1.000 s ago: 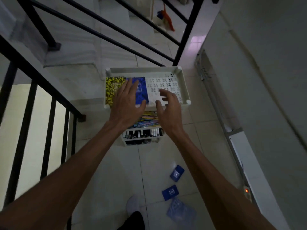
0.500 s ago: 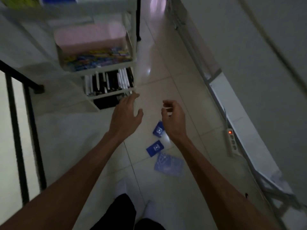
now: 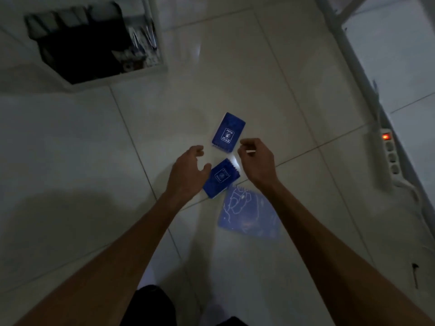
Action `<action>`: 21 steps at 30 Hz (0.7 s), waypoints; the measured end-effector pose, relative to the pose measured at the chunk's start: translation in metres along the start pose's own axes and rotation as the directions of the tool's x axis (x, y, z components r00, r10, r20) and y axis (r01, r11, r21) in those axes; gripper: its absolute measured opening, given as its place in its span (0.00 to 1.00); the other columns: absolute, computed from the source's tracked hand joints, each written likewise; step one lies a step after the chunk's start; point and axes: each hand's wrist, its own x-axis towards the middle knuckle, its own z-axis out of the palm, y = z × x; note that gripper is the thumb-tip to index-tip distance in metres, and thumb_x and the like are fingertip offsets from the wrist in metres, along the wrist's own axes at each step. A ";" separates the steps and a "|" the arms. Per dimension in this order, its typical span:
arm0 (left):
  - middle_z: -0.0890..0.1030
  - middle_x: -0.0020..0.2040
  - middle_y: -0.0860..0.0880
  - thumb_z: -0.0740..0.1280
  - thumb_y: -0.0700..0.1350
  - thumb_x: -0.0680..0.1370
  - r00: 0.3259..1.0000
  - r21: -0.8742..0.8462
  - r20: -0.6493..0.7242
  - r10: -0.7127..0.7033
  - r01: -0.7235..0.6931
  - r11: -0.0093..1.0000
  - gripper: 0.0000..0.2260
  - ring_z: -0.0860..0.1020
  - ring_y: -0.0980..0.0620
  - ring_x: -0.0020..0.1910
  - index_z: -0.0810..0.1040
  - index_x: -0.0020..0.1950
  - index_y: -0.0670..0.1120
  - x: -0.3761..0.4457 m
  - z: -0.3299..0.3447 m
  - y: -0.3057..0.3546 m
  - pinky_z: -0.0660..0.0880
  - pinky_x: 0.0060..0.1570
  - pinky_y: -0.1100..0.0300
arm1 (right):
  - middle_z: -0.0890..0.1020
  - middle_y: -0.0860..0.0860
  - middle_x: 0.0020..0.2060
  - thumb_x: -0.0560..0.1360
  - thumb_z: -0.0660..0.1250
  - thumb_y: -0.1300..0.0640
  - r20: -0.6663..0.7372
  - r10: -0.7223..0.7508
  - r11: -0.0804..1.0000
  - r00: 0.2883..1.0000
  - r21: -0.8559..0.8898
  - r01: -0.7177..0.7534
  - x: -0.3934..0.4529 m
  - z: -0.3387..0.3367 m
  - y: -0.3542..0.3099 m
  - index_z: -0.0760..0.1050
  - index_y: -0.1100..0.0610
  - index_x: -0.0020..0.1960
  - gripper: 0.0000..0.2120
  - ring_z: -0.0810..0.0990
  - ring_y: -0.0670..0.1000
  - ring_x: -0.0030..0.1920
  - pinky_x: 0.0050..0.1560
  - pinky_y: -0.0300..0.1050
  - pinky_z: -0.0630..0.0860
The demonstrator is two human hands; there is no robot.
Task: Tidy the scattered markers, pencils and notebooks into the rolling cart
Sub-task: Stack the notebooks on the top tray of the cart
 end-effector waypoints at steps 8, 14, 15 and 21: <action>0.76 0.61 0.51 0.76 0.60 0.66 0.995 0.180 -0.003 0.095 -0.093 0.979 0.37 0.71 0.51 0.59 0.70 0.70 0.48 0.041 0.091 -0.076 0.68 0.56 0.61 | 0.75 0.54 0.57 0.79 0.65 0.52 -0.085 0.002 0.991 0.996 -0.130 -0.013 0.093 0.058 0.067 0.72 0.59 0.64 0.17 0.76 0.51 0.53 0.50 0.41 0.71; 0.79 0.52 0.52 0.78 0.55 0.64 0.980 0.216 -0.047 0.195 -0.181 0.959 0.31 0.72 0.51 0.51 0.74 0.64 0.50 0.051 0.107 -0.084 0.70 0.52 0.59 | 0.71 0.57 0.60 0.63 0.76 0.35 -0.126 0.203 0.965 0.971 -0.145 -0.220 0.113 0.086 0.063 0.66 0.63 0.66 0.45 0.71 0.55 0.61 0.52 0.47 0.72; 0.79 0.53 0.52 0.78 0.54 0.64 0.984 0.223 -0.025 0.178 -0.168 0.960 0.30 0.72 0.50 0.52 0.75 0.64 0.50 0.052 0.108 -0.084 0.68 0.52 0.61 | 0.69 0.58 0.63 0.61 0.78 0.36 -0.141 0.203 0.961 0.969 -0.161 -0.225 0.110 0.090 0.058 0.64 0.63 0.67 0.47 0.69 0.57 0.63 0.55 0.49 0.71; 0.79 0.54 0.44 0.80 0.47 0.62 0.998 0.194 0.043 -0.042 0.033 0.980 0.29 0.76 0.45 0.54 0.76 0.60 0.43 0.052 0.103 -0.071 0.75 0.56 0.49 | 0.67 0.60 0.66 0.59 0.83 0.49 -0.098 0.404 0.904 0.910 -0.108 -0.413 0.116 0.103 0.035 0.56 0.64 0.71 0.52 0.70 0.59 0.67 0.65 0.54 0.72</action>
